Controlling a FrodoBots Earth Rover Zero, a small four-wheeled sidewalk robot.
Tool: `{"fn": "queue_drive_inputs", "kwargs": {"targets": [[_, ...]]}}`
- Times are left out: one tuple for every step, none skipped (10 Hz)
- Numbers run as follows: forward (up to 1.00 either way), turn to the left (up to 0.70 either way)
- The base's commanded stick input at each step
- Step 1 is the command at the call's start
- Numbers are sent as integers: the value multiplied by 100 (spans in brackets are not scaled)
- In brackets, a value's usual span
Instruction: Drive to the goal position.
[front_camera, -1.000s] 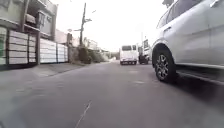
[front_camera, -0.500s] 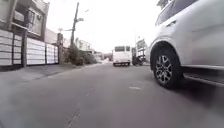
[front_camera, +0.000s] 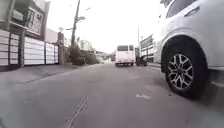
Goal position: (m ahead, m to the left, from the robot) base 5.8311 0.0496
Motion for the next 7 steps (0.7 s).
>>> {"fn": "queue_drive_inputs", "kwargs": {"targets": [[100, 0], [100, 0], [100, 0], [100, 0], [100, 0], [100, 0], [100, 0]]}}
